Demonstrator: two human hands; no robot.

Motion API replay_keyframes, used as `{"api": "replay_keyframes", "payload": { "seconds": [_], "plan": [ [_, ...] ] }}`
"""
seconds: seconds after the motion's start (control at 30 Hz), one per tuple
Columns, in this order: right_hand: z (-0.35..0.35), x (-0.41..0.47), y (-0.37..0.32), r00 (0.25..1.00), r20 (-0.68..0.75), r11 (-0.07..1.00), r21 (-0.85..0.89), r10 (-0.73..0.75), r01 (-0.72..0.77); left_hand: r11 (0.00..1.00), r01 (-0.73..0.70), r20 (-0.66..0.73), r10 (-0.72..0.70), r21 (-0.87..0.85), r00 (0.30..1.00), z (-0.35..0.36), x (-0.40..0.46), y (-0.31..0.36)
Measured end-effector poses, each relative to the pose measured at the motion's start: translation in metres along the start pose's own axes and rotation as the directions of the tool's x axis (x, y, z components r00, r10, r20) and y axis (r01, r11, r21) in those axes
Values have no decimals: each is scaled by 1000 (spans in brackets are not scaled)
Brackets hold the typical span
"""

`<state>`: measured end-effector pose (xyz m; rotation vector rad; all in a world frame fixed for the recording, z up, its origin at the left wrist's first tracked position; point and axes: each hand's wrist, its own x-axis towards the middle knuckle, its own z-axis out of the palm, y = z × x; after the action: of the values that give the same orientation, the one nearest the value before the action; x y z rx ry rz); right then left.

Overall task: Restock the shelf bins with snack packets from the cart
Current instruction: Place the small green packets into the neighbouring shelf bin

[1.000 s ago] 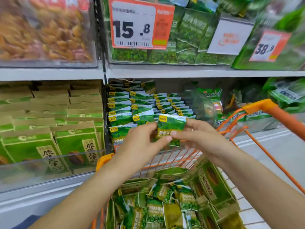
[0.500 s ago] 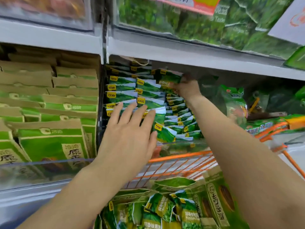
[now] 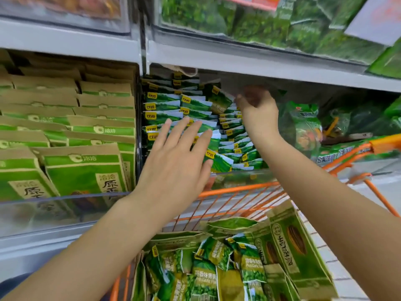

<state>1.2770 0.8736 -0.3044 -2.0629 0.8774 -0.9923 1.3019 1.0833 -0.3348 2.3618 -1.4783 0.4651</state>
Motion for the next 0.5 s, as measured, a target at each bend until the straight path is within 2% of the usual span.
{"api": "replay_keyframes", "payload": {
  "seconds": [0.13,0.23,0.3,0.33,0.37,0.4,0.47,0.5],
  "plan": [
    [-55,-82,-17,971,120,978,4,-206,207,988,-113,-2,114,-108,993,-22,-21,15],
    [-82,-137,-15,929,233,957,33,-286,287,977,-158,118,175,-143,978,-26,-48,23],
    [-85,-165,-7,861,378,917,-72,-339,392,974,-214,211,225,-77,951,-21,-63,25],
    [-83,-176,0,796,519,866,-191,-310,462,965,-261,238,262,-38,935,-18,-67,25],
    [-80,-183,9,697,684,764,-328,-214,556,951,-309,253,303,-16,919,-14,-69,25],
    [-77,-190,21,573,819,633,-422,-42,649,938,-346,259,336,-10,905,-11,-71,24],
    [-71,-203,45,321,905,444,-418,278,793,927,-374,267,367,-24,891,-6,-75,22],
    [-68,-209,53,227,903,375,-366,366,852,926,-376,283,370,-36,885,-6,-76,21]
  ]
}}
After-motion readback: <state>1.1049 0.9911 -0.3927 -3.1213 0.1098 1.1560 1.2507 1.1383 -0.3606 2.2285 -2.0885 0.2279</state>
